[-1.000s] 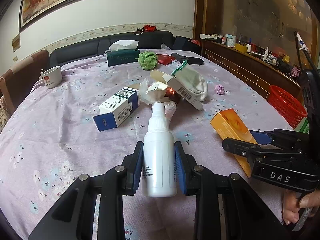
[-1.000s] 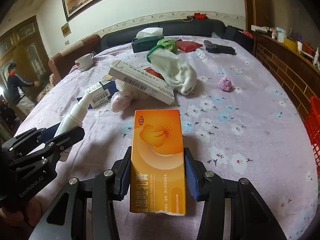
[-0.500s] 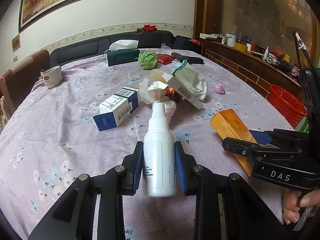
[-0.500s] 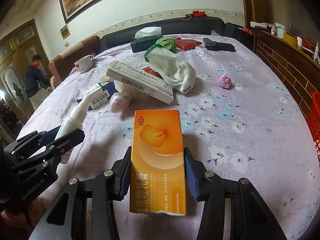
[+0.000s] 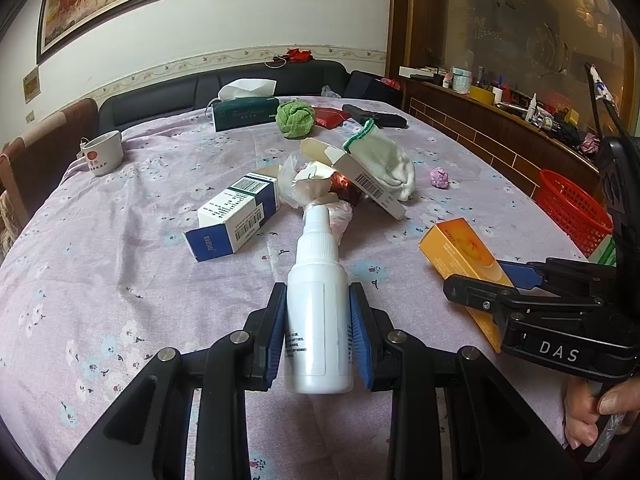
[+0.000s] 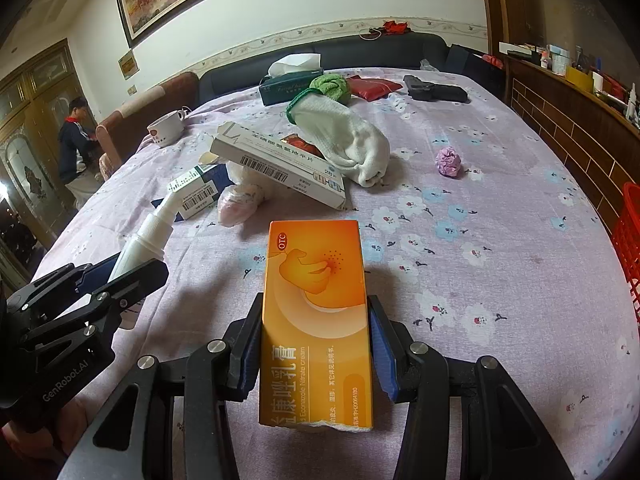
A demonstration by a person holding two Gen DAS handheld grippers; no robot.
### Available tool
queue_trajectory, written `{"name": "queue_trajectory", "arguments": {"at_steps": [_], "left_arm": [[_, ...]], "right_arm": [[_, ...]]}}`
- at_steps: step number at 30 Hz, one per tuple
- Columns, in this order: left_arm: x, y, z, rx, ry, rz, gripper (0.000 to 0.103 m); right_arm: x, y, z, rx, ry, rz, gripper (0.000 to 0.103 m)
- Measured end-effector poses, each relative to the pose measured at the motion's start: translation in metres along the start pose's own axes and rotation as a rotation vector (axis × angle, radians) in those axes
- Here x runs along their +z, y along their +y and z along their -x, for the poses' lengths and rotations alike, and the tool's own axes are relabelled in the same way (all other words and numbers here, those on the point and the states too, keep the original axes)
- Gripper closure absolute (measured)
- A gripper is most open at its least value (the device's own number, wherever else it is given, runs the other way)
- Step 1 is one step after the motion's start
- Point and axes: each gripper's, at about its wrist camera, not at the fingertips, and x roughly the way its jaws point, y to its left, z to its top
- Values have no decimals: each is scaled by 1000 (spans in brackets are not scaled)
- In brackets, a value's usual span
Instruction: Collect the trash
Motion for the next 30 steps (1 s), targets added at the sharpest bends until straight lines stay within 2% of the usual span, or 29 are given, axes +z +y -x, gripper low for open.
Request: {"name": "queue_trajectory", "arguments": {"at_steps": [22,30], "left_arm": [[1,-1,0,-16,4,-5,74],[1,-2,-1,-15,6,-3,74]], "right_arm": [[1,-1,-3,4,15,-9,52],[1,-4,-7,-19,37,-22,53]]}}
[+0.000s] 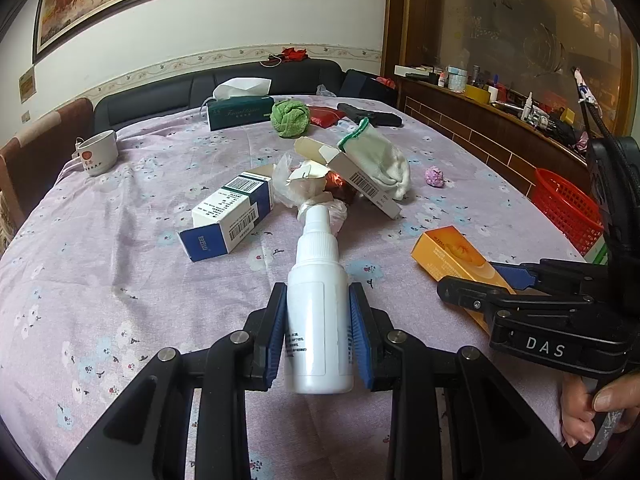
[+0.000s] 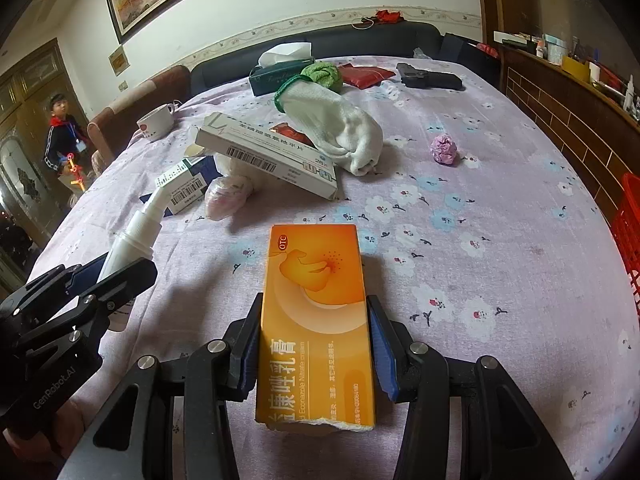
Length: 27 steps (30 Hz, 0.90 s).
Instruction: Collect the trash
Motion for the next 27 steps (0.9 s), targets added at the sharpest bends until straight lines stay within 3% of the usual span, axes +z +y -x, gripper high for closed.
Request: {"name": "queue_trajectory", "arguments": {"at_steps": [27], "left_arm": [[0,3,0,6,2,4,74]], "right_arm": [[-1,9,1,-100,-12,51,53]]}}
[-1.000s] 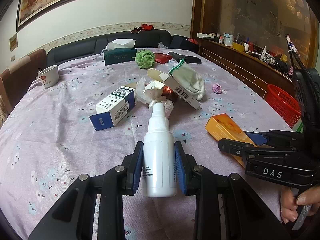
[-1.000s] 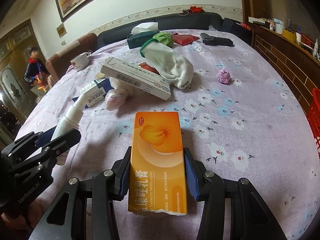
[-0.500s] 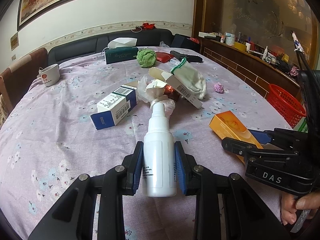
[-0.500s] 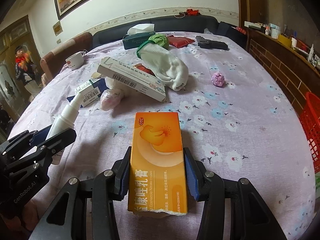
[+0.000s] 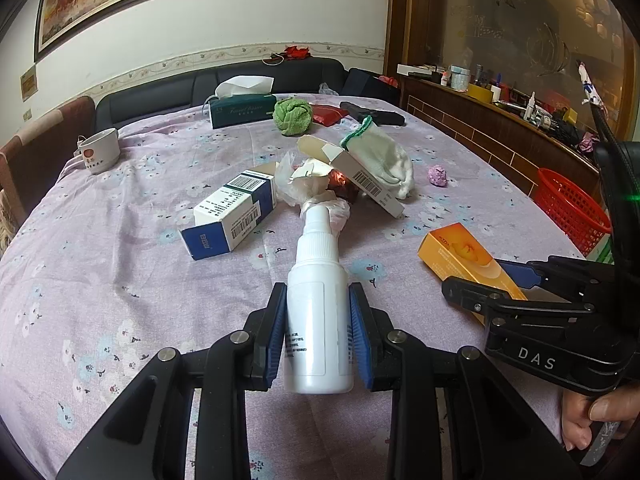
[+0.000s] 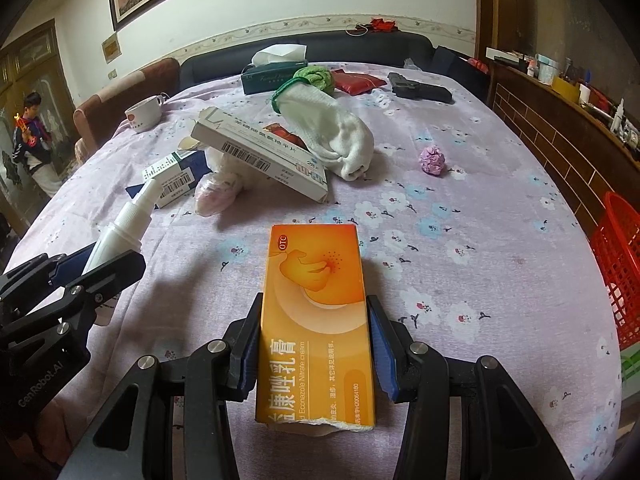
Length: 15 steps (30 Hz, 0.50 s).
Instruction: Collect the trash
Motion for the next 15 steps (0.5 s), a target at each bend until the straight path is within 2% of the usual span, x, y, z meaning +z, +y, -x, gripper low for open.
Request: {"name": "queue_trajectory", "arguments": {"at_steps": [5,11,15], "left_arm": [[1,0,2,-21,-8,-2,74],[5,7,4,-112,14,61,74],[16,-11,9,-142,15,41,74]], "right_arm": [[0,0,1,-2,-4,-6,53],[0,-9,6,21,-19,-43,53],[-2,-23,19,16,-37,-67,53]]}}
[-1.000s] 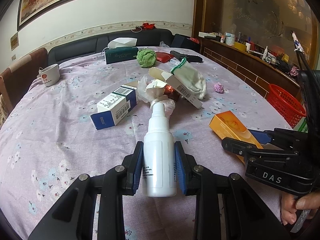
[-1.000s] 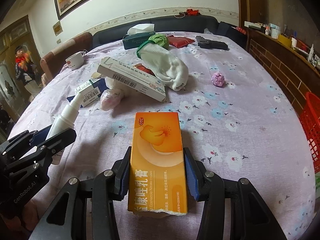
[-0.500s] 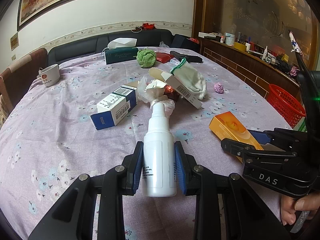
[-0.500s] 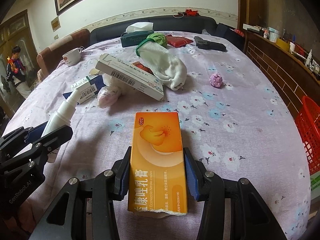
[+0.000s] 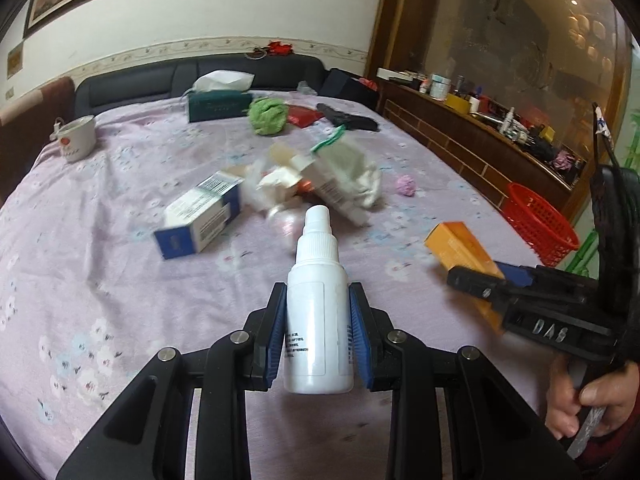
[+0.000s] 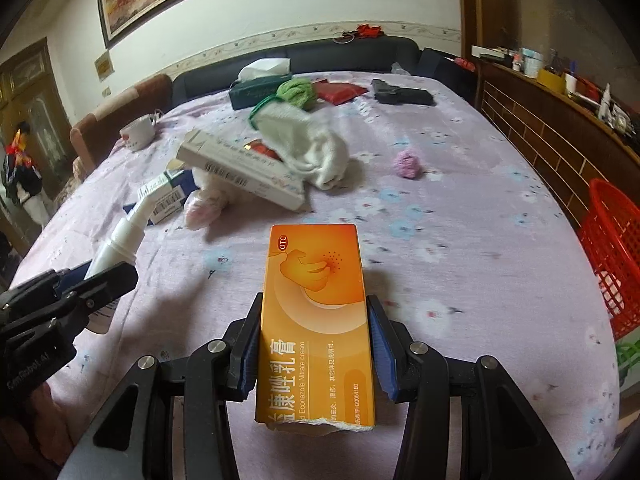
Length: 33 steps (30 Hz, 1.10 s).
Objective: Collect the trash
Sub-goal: 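Carry both items to the red wastebasket and open both tools over it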
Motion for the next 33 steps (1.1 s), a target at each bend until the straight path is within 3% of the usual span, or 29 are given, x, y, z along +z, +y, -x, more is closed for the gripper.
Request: {"name": "queue_trajectory", "arguments": {"at_steps": [3,11,20,25,26,27,29,30,31,33], "left_arm": [[14,-25,-1,-54,8,-29,74],[62,-132,-25,-264,56,-141,74],[108,-269,-94,-471,127,-206,74],[115,-326,-137,-500,180,-222,74],[116,-334,-146,-503,188,-218,71],[118,-339,-154,-503,198,-216,55],[120,-342,-162,-452,189,-205,38],[121,-339,-162,-446,181,-190,38],[121,-335,-161,-455,190,-185,38],[120,-323,-151,-461,195,-194,38]], "right_arm": [[6,-25,20,22,-30,-65,53],[24,-130,88,-56,-179,-269,52],[32,-270,137,-118,-238,-503,52],[31,-324,147,-151,-250,-586,52],[32,-332,147,-148,-249,-598,52],[32,-339,146,-147,-248,-609,52],[35,-351,143,-155,-250,-626,51],[37,-357,140,-159,-249,-628,47],[40,-363,136,-170,-237,-624,37],[39,-370,132,-194,-225,-635,35]]}}
